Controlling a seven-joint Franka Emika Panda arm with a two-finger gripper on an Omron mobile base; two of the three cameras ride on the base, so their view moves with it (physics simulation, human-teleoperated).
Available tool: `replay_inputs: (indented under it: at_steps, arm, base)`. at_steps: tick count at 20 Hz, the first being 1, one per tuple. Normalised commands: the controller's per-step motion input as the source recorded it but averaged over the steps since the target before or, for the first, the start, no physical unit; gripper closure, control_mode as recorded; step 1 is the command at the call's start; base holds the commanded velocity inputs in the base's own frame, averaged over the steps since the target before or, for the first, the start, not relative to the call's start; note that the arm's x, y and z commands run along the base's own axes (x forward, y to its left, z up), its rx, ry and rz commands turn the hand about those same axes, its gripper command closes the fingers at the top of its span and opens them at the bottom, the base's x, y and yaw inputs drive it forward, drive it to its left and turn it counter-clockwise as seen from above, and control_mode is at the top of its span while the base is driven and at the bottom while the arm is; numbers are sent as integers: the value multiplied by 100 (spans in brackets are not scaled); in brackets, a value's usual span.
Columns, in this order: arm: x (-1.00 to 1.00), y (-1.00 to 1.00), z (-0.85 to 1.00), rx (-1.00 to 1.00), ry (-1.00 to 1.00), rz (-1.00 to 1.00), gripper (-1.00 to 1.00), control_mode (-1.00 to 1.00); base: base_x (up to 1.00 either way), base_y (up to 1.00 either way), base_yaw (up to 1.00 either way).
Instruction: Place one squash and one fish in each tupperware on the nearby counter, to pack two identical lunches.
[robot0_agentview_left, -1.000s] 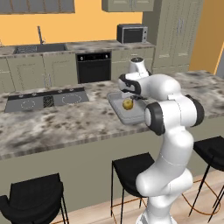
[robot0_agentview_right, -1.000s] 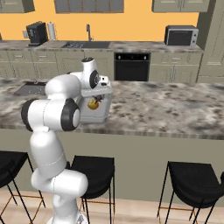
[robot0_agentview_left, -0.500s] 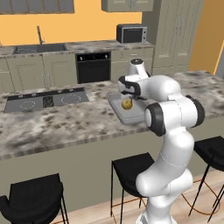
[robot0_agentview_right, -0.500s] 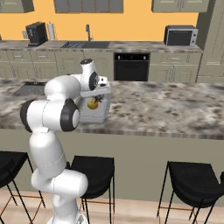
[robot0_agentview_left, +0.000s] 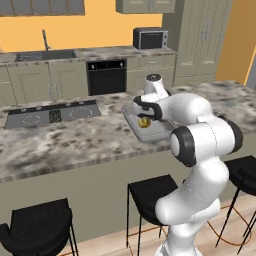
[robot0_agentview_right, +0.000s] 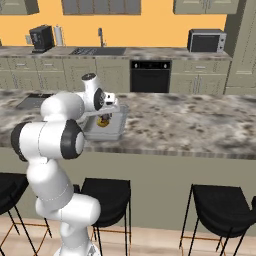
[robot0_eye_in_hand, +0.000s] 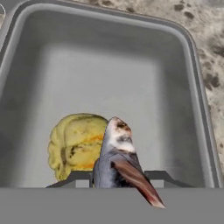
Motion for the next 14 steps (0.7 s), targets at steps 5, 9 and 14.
replay_inputs:
  at_steps: [5, 9, 14]
  arm:
    - [30, -44, 1, 0, 3, -8, -100, -100]
    - [61, 0, 23, 0, 3, -7, -100, -100]
    - [10, 2, 39, 0, 2, -10, -100, -100]
  base:
    - [0, 0, 0]
    - [0, 0, 0]
    - [0, 0, 0]
